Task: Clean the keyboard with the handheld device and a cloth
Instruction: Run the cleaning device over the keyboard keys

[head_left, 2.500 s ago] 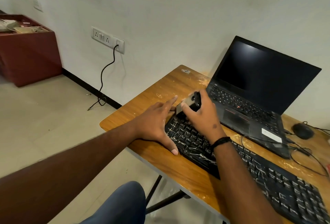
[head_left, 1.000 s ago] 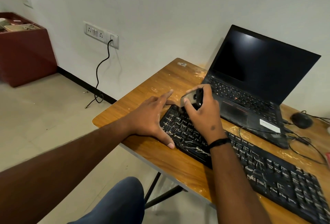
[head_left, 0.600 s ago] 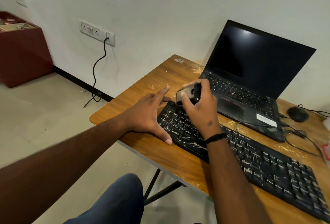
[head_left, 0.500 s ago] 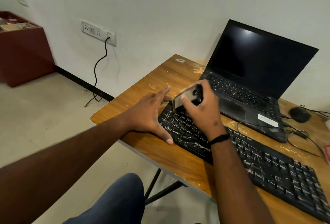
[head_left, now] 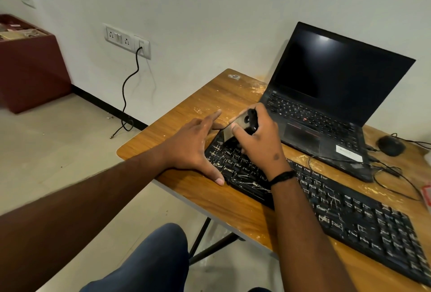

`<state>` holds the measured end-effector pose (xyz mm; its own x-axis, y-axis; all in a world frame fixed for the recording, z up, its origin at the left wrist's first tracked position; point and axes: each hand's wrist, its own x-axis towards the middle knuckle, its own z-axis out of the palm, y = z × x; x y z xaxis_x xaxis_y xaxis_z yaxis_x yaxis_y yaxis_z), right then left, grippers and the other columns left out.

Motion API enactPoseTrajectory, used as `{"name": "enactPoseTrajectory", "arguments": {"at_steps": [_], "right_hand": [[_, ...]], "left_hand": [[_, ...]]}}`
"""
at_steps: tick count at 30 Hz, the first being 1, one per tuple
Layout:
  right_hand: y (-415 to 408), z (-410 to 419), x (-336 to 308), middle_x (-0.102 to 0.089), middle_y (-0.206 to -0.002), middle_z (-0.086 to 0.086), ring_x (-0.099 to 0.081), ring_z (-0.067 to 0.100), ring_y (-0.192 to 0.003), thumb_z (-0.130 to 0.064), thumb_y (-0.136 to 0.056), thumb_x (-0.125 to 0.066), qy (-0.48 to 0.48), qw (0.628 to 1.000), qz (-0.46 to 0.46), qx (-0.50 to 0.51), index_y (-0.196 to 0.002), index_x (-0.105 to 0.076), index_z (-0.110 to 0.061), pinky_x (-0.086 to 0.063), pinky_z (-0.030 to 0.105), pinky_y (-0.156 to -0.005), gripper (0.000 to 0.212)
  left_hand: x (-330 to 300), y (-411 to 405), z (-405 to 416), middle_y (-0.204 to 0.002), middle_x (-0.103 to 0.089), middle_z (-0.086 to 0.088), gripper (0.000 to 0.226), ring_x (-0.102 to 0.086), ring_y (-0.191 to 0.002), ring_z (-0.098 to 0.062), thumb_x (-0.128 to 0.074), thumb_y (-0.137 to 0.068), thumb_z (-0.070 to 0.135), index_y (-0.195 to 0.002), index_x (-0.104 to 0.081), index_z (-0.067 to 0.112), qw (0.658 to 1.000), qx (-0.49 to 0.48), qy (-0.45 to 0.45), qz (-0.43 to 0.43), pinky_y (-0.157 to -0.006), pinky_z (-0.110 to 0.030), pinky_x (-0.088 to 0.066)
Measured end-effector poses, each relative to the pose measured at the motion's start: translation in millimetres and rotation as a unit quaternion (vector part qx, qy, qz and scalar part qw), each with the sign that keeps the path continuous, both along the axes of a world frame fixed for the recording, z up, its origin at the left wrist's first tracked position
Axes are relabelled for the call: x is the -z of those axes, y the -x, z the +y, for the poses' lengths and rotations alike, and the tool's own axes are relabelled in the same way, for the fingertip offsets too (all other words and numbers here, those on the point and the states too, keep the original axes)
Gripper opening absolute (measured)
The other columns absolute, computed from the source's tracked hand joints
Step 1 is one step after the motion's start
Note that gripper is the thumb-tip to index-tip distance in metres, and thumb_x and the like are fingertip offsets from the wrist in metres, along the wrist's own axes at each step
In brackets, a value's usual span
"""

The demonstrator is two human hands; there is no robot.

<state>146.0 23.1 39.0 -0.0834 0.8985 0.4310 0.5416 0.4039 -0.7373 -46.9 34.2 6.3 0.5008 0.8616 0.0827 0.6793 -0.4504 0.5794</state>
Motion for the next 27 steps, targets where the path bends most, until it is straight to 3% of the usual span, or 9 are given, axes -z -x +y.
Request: {"name": "enactPoseTrajectory", "arguments": {"at_steps": [3, 6, 14, 18, 23, 27], "right_hand": [[-1, 1, -1, -0.063, -0.096, -0.003, -0.068, 0.017, -0.077, -0.024, -0.091, -0.065, -0.026, 0.998, 0.038, 0.036, -0.111, -0.047, -0.02, -0.055, 0.022, -0.054, 0.027], [0, 1, 0, -0.063, -0.094, 0.005, -0.066, 0.024, -0.07, -0.021, -0.09, -0.065, 0.018, 0.999, 0.04, -0.006, -0.105, -0.049, -0.016, -0.048, 0.02, -0.047, 0.023], [6, 0, 2, -0.062, -0.088, 0.002, -0.065, 0.02, -0.071, -0.024, -0.09, -0.067, 0.001, 1.0, 0.009, -0.006, -0.104, -0.048, -0.019, -0.056, 0.036, -0.054, 0.024], [10, -2, 0, -0.061, -0.085, -0.004, -0.061, 0.008, -0.076, -0.021, -0.091, -0.067, -0.043, 0.999, -0.006, 0.027, -0.108, -0.047, -0.016, -0.054, 0.025, -0.058, 0.027], [8, -4, 1, -0.061, -0.084, -0.001, -0.059, 0.006, -0.07, -0.02, -0.089, -0.068, -0.036, 0.999, -0.024, -0.026, -0.105, -0.05, -0.014, -0.049, 0.017, -0.056, 0.025], [10, -2, 2, -0.062, -0.087, -0.003, -0.062, 0.009, -0.073, -0.021, -0.089, -0.068, -0.062, 0.998, -0.021, 0.005, -0.108, -0.048, -0.018, -0.053, 0.024, -0.058, 0.028]], "left_hand": [[2, 1, 2, -0.161, -0.031, 0.009, 0.159, -0.019, -0.149, -0.016, -0.089, -0.043, 0.073, -0.161, 0.009, 0.03, 1.0, 0.003, -0.002, 0.001, -0.123, -0.044, -0.02], [1, 0, 1, -0.162, -0.028, 0.007, 0.159, -0.019, -0.149, -0.017, -0.088, -0.043, 0.072, -0.161, 0.008, 0.027, 1.0, 0.003, -0.001, 0.002, -0.121, -0.041, -0.019], [1, 0, 1, -0.162, -0.029, 0.006, 0.158, -0.02, -0.149, -0.017, -0.087, -0.043, 0.073, -0.161, 0.009, 0.03, 1.0, 0.001, 0.001, 0.004, -0.121, -0.04, -0.021], [1, 0, 2, -0.163, -0.029, 0.007, 0.157, -0.018, -0.149, -0.016, -0.088, -0.044, 0.073, -0.16, 0.01, 0.032, 1.0, 0.002, 0.003, 0.004, -0.121, -0.041, -0.02], [0, -1, -1, -0.163, -0.028, 0.002, 0.157, -0.021, -0.149, -0.019, -0.09, -0.046, 0.068, -0.161, 0.009, 0.028, 1.0, -0.004, 0.005, 0.008, -0.118, -0.038, -0.022], [-2, -1, -1, -0.164, -0.025, 0.0, 0.157, -0.019, -0.15, -0.021, -0.088, -0.044, 0.069, -0.161, 0.009, 0.028, 1.0, -0.004, 0.01, 0.007, -0.122, -0.042, -0.021]]}}
